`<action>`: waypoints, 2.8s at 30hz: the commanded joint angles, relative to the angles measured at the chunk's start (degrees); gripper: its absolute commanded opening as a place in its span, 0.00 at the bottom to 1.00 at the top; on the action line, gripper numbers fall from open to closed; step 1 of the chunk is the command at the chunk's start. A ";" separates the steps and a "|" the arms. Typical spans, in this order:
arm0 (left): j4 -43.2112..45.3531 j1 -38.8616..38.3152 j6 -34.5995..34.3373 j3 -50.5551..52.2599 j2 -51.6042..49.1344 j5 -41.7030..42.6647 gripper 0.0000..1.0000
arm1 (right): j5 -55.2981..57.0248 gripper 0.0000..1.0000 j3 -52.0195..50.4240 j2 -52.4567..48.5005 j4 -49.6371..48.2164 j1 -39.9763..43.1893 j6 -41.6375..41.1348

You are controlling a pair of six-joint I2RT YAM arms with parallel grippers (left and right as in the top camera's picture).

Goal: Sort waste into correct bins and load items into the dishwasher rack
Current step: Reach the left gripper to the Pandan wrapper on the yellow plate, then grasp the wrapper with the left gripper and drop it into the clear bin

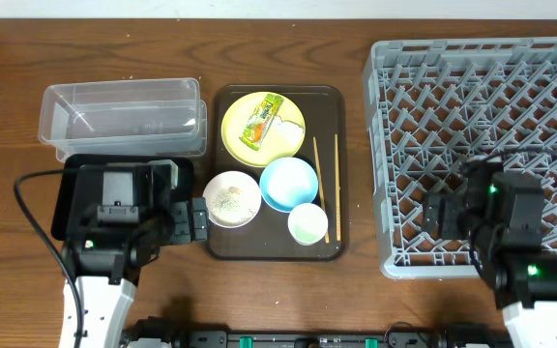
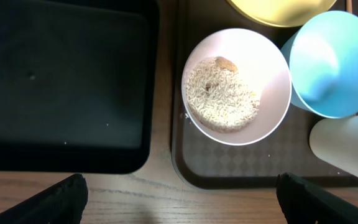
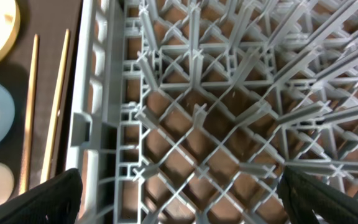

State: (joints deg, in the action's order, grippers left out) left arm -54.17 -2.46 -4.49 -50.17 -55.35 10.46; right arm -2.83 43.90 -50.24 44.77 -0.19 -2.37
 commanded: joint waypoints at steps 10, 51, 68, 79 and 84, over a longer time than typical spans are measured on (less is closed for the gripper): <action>1.29 -0.09 -2.08 -1.46 -1.03 3.23 0.99 | -4.76 0.99 3.23 -3.61 0.61 -0.59 -0.37; 36.46 -15.58 4.87 -21.75 -50.18 -7.08 0.91 | -4.74 0.99 3.23 -3.67 0.72 -0.59 -0.59; 40.35 -16.09 4.39 -21.68 -61.07 -6.84 0.76 | -4.74 0.99 3.23 -3.67 1.36 -0.59 -0.59; 37.88 -16.37 4.46 -21.70 -59.80 -6.88 0.30 | -4.76 0.99 3.23 -3.67 1.51 -0.59 -0.61; 36.37 -15.74 4.46 -21.70 -55.10 -6.93 0.19 | -4.76 0.99 3.23 -3.67 1.62 -0.59 -0.59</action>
State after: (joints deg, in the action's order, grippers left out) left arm -17.04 -18.57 -0.08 -71.50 -114.17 3.51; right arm -7.09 45.82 -54.11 46.19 -0.19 -2.39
